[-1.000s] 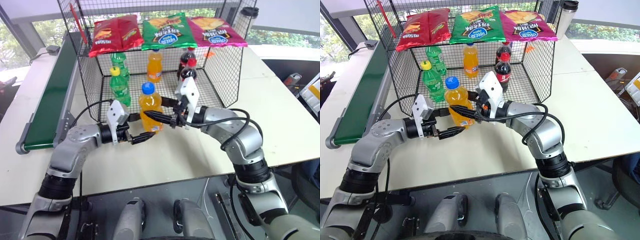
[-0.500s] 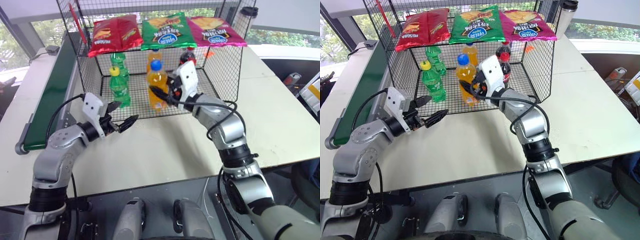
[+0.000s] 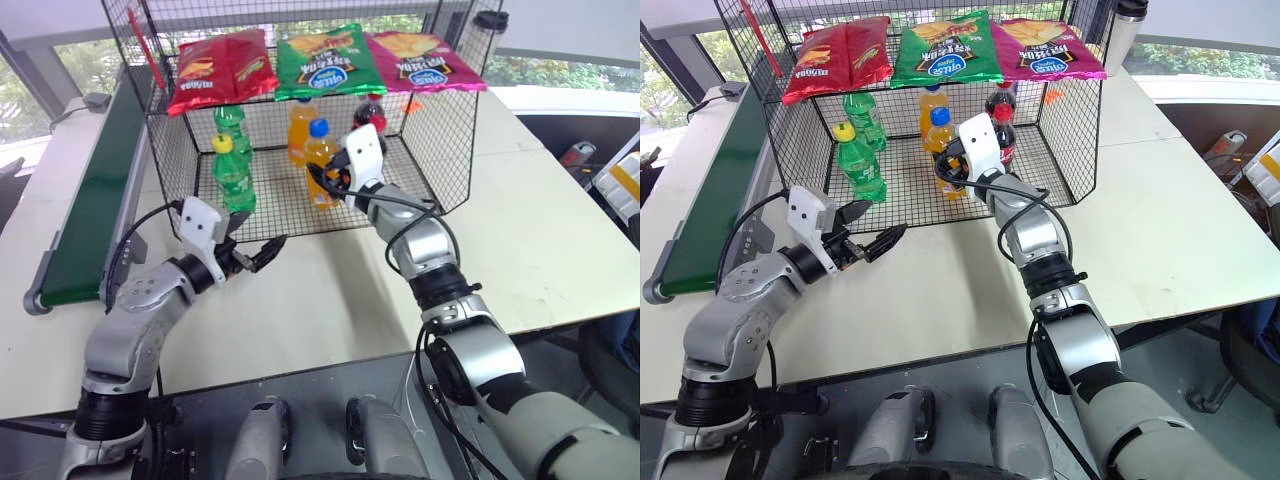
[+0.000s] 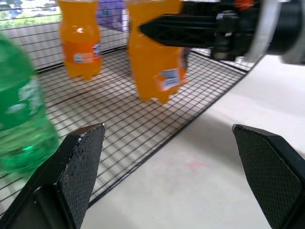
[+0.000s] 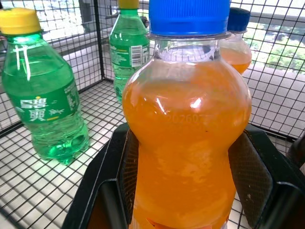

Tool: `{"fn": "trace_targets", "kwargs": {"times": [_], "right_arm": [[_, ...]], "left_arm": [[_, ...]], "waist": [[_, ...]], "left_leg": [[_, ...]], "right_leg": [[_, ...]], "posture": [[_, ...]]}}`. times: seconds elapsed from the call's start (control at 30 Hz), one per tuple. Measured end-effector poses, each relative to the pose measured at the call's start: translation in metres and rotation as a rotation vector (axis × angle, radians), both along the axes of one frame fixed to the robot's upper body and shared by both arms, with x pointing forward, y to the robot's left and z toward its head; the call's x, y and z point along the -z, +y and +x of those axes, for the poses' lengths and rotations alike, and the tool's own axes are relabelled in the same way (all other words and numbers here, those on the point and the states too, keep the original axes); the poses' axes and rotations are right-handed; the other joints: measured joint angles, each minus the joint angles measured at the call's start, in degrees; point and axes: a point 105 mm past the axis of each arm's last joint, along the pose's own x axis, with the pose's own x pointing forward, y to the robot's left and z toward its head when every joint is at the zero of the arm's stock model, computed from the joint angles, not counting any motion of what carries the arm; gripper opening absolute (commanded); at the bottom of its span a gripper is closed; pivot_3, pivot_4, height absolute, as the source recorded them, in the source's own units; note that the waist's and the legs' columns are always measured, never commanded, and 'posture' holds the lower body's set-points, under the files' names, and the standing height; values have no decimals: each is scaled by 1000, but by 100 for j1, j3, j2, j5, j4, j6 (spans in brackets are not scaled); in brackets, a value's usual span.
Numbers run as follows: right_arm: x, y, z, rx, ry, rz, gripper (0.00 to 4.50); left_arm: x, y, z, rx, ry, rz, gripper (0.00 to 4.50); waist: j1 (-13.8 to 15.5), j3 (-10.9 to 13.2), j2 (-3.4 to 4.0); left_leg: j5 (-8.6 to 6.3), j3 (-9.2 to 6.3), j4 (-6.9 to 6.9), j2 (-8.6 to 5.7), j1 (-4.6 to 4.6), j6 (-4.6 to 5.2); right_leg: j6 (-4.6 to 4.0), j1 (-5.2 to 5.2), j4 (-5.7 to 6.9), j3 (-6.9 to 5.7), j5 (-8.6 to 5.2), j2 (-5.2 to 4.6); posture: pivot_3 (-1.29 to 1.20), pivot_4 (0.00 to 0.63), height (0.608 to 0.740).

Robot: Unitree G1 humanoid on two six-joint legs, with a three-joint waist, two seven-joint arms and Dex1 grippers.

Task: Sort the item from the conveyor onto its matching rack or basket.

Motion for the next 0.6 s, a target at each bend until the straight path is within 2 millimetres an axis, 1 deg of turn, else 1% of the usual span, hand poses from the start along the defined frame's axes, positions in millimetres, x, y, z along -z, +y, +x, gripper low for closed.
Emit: {"fn": "trace_targets", "kwargs": {"times": [0.27, 0.33, 0.37, 0.43, 0.53, 0.6], "right_arm": [[4, -1, 7, 18, 3, 3, 2101], [4, -1, 8, 20, 5, 5, 3113], [3, -1, 8, 20, 0, 8, 3425], [-4, 0, 8, 16, -28, 18, 4441], [-14, 0, 9, 15, -61, 30, 4479], [-15, 0, 8, 14, -67, 31, 4479]], "left_arm": [[2, 3, 0, -22, -10, 22, 4436], [3, 2, 0, -18, -9, 28, 4500], [3, 2, 0, -17, -9, 31, 4500], [4, 1, 0, -14, -11, 38, 4500], [5, 0, -1, -5, -14, 45, 4500], [6, 0, -1, -5, -12, 46, 4500]], "waist": [[2, 1, 1], [2, 1, 1], [2, 1, 1], [-2, 1, 2], [-3, 1, 1], [-2, 1, 1]], "left_leg": [[0, 0, 0, 0, 0, 0], [0, 0, 0, 0, 0, 0], [0, 0, 0, 0, 0, 0], [0, 0, 0, 0, 0, 0], [0, 0, 0, 0, 1, 0], [0, 0, 0, 0, 1, 0]], "right_leg": [[0, 0, 0, 1, 0, -1], [0, 0, 0, 2, 0, -1], [0, 0, -1, 2, 0, -1], [0, 0, 0, 3, 0, -1], [0, 0, 0, 3, 0, -1], [-1, 0, 0, 4, 0, -1]], "posture": [[0, 150, 739], [0, 150, 739], [0, 150, 739], [0, 150, 739], [0, 150, 739], [0, 150, 739]]}}
